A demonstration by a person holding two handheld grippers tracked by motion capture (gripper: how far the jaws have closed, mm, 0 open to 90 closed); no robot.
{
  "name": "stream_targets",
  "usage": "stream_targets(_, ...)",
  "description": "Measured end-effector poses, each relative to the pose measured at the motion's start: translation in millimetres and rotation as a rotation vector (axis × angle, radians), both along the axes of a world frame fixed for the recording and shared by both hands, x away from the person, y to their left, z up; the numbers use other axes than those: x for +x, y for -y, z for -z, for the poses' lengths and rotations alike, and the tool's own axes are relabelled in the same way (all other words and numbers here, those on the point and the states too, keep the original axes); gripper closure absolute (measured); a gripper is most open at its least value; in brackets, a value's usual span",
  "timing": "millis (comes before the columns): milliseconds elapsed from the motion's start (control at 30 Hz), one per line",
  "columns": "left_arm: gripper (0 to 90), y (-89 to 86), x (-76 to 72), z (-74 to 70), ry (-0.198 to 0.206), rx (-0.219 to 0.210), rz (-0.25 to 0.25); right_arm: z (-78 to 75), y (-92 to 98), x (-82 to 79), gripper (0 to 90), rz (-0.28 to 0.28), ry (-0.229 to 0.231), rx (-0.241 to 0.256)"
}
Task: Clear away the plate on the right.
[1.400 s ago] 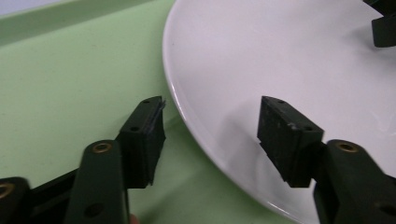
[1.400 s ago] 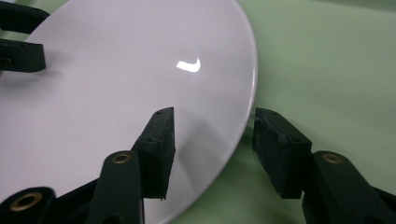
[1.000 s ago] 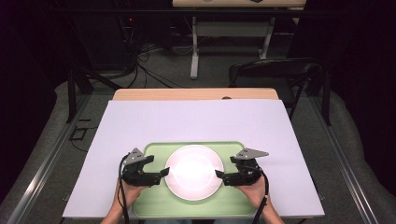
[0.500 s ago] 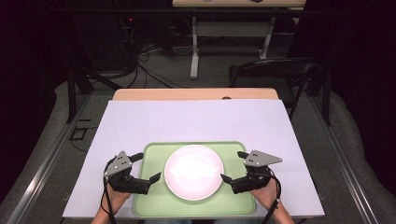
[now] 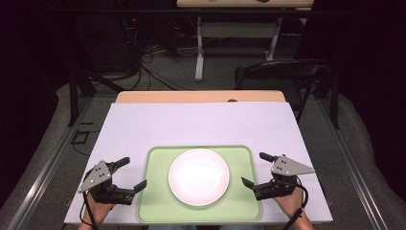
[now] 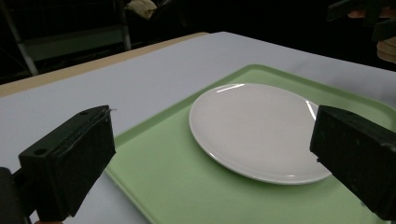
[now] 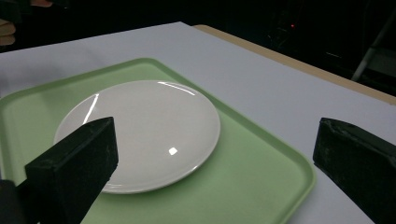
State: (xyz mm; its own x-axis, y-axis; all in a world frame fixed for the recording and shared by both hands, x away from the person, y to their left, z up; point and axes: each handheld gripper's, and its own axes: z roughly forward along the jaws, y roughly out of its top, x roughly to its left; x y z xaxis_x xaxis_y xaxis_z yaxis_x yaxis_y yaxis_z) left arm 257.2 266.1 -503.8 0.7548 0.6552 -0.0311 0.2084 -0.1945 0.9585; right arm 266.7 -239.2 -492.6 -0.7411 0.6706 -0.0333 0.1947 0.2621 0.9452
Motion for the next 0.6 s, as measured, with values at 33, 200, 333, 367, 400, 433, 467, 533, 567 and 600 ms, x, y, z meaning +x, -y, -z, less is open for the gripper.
stream_targets(33, 0.0, -2.5, -1.2, -0.4, 0.003, -0.002, 0.005, -0.6, 3.4, -0.8, 0.0, 0.005, 0.002, 0.009)
stream_targets(200, 0.0, -12.3, -6.0, -1.0, 0.03, -0.004, -0.006, -3.1, 19.6, -7.6, 0.0, 0.037, 0.025, 0.022)
stream_targets(333, 0.0, -20.4, -9.3, -0.4, 0.032, -0.008, -0.026, -5.4, 30.5, -13.1, 0.0, 0.055, 0.031, 0.036)
stream_targets(367, 0.0, -20.4, -9.3, -0.4, 0.032, -0.008, -0.026, -5.4, 30.5, -13.1, 0.0, 0.055, 0.031, 0.036)
stream_targets(400, 0.0, -24.5, -11.0, 0.3, 0.031, -0.006, -0.034, -5.3, 36.1, -16.1, 0.0, 0.071, 0.036, 0.034)
stream_targets(433, 0.0, -24.5, -11.0, 0.3, 0.031, -0.006, -0.034, -5.3, 36.1, -16.1, 0.0, 0.071, 0.036, 0.034)
stream_targets(467, 0.0, -26.3, -12.1, 0.5, 0.032, -0.006, -0.043, -4.3, 42.1, -20.0, 0.0, 0.082, 0.034, 0.036)
stream_targets(533, 0.0, -29.8, -14.3, 0.7, 0.038, -0.013, -0.054, -3.3, 47.8, -23.6, 0.0, 0.094, 0.034, 0.035)
stream_targets(567, 0.0, -31.6, -15.1, 0.4, 0.038, -0.011, -0.056, -3.3, 47.8, -23.6, 0.0, 0.094, 0.034, 0.035)
stream_targets(600, 0.0, -33.3, -16.1, 0.3, 0.039, -0.014, -0.058, -2.9, 50.6, -25.8, 0.0, 0.102, 0.034, 0.039)
